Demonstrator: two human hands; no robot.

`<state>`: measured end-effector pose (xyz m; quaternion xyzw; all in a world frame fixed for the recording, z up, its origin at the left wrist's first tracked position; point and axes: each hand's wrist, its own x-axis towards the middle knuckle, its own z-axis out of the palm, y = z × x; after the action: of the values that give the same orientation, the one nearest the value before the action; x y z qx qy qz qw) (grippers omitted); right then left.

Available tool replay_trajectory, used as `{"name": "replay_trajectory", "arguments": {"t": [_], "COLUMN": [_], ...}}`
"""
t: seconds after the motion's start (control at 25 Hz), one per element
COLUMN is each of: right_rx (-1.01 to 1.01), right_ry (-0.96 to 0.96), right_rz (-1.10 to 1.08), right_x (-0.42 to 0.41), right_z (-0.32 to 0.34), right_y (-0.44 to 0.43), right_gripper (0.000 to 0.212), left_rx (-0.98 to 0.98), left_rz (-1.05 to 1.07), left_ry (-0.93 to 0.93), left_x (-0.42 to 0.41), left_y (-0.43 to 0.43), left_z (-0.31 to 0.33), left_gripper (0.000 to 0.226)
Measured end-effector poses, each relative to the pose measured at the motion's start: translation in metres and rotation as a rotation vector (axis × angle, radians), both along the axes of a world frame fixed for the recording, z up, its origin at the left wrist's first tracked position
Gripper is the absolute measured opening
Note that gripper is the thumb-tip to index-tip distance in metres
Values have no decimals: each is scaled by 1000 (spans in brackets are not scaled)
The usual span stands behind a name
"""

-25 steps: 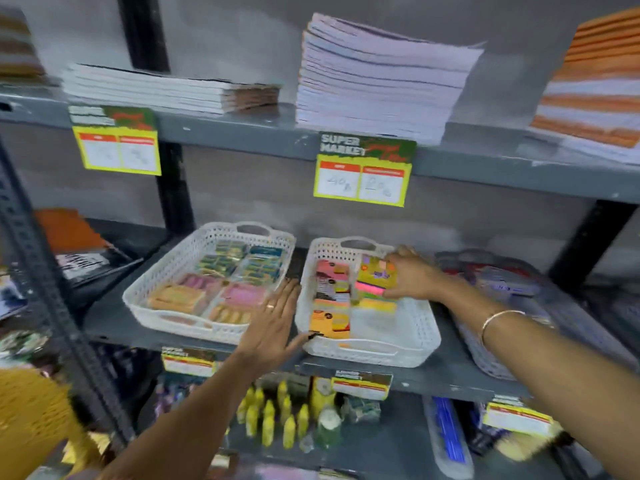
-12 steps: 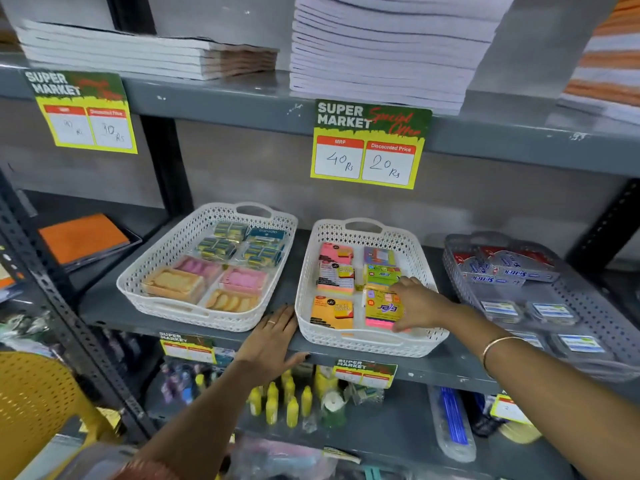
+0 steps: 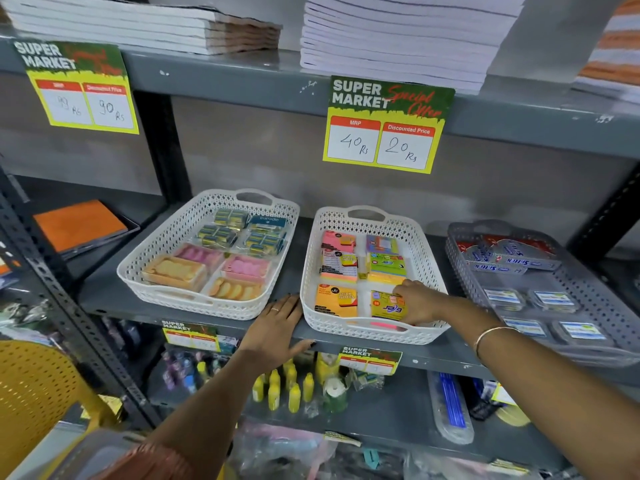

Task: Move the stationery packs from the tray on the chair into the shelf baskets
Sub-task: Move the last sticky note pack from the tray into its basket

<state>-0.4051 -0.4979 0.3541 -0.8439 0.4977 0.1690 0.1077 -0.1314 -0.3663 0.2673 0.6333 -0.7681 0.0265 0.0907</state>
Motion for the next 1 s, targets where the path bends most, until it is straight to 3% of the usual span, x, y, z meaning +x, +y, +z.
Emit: {"name": "replay_trajectory", "arguments": {"t": [0.32,0.4,0.52,0.64,0.84,1.0], "right_rx": [43,33,-109,-180,-159,53], "right_ry": [17,-79,-276,-488,-719,-703], "right_rz": [-23,-2,106,222,541,754], "right_x": [5,15,49,116,241,329], "right_z": [8,23,49,74,73,22], "right_y": [0,3,8,32,107,179], "right_gripper": [75,83,68,59,61,61], "left_rx": [-16,3,13,-81,35,146], "left_rz": [-2,-2,-25,-42,277,539], "left_ry": [-41,-38,12,-86,-49,62], "left_x": [0,-3,1,24,90,140], "left_y": [1,1,12,48,153,260], "left_z": [3,7,18,11,-34,-88], "left_gripper": [92,91,75,60,62,62]}}
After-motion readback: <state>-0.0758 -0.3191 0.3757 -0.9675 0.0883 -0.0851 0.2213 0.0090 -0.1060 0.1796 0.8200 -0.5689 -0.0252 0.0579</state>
